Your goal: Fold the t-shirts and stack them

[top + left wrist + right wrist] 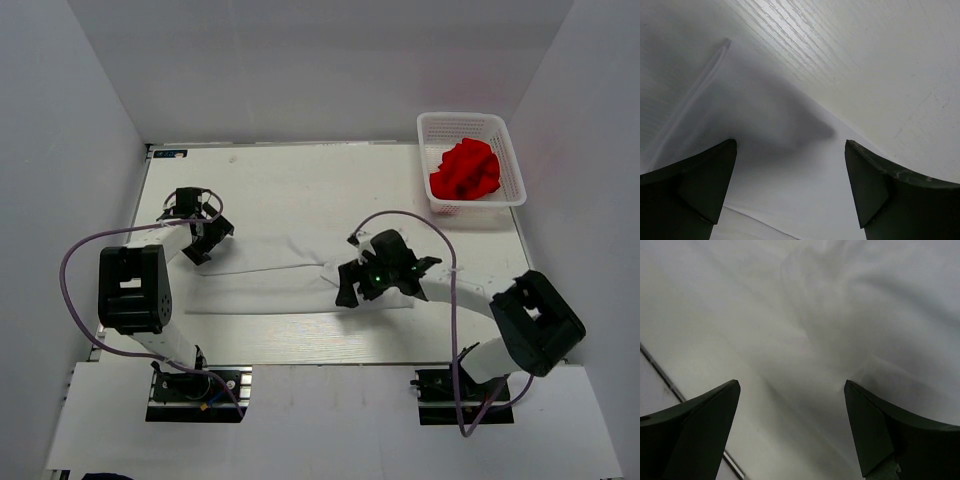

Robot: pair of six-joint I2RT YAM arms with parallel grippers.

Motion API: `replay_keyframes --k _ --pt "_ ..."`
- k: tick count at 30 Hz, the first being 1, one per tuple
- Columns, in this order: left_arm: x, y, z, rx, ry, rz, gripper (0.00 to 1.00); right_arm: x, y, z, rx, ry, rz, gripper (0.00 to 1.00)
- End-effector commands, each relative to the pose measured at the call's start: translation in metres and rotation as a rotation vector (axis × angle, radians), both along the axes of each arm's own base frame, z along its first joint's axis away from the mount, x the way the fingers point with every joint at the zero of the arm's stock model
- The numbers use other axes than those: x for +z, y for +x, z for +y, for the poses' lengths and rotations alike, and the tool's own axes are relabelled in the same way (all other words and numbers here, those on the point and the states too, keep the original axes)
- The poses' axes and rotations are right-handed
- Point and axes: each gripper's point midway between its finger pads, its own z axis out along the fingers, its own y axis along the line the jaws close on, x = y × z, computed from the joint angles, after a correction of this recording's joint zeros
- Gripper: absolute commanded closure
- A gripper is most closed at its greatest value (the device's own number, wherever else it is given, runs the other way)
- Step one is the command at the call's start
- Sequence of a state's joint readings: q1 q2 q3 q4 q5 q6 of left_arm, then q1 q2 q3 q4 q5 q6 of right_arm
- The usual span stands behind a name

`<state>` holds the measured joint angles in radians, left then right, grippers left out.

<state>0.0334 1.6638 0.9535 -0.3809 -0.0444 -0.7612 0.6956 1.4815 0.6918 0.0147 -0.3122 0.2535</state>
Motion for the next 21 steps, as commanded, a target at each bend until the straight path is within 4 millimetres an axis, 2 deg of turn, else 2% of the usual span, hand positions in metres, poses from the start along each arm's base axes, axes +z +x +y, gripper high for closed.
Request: replay_keyframes --k 1,4,6,8,11,12,13,15,16,17,18,19,20,21 --pt "-0.016 -0.018 0.009 0.024 0.046 0.085 0.0 0.005 -0.043 -0.015 0.076 0.012 0.072 0.1" --pt "-0.018 -0.02 0.012 0.043 0.06 0.097 0.0 0.005 -0.063 -0.024 0.092 0.016 0.103 0.1" --pt "-0.012 -0.019 0.012 0.043 0.06 0.09 0.0 0.008 -0.056 -0.026 0.055 0.018 0.074 0.1" --pt "-0.008 -0.017 0.011 0.04 0.052 0.076 0.0 0.021 -0.046 -0.025 0.027 0.044 0.021 0.1" --pt "0.002 -0.021 0.015 0.051 0.073 0.067 0.0 0.039 -0.01 -0.03 -0.129 0.019 -0.094 0.1" --pt "0.012 -0.016 0.017 0.065 0.079 0.049 0.0 0.042 0.006 -0.036 -0.204 -0.013 -0.13 0.1" --pt "0.024 -0.013 0.015 0.045 0.105 0.022 0.0 0.043 0.011 -0.036 -0.269 -0.011 -0.104 0.1" --pt "0.048 -0.004 0.013 0.033 0.157 -0.03 0.0 0.047 0.037 -0.046 -0.402 -0.08 -0.134 0.1" --pt "0.055 -0.004 0.014 0.036 0.175 -0.037 0.0 0.049 0.042 -0.045 -0.392 -0.09 -0.148 0.1" --pt "0.067 -0.003 0.013 0.036 0.187 -0.063 0.0 0.06 0.057 -0.034 -0.385 -0.082 -0.173 0.1" --pt "0.078 0.002 0.006 0.007 0.193 -0.089 0.0 0.064 0.063 -0.028 -0.364 -0.076 -0.196 0.1" --pt "0.08 0.001 0.004 0.002 0.201 -0.081 0.0 0.067 0.06 -0.017 -0.289 -0.053 -0.198 0.1" --pt "0.083 0.001 0.004 0.003 0.2 -0.091 0.0 0.059 0.059 -0.007 -0.235 -0.054 -0.182 0.1" --pt "0.087 0.003 -0.003 -0.016 0.189 -0.102 0.0 0.072 0.067 0.005 -0.217 -0.012 -0.209 0.1"
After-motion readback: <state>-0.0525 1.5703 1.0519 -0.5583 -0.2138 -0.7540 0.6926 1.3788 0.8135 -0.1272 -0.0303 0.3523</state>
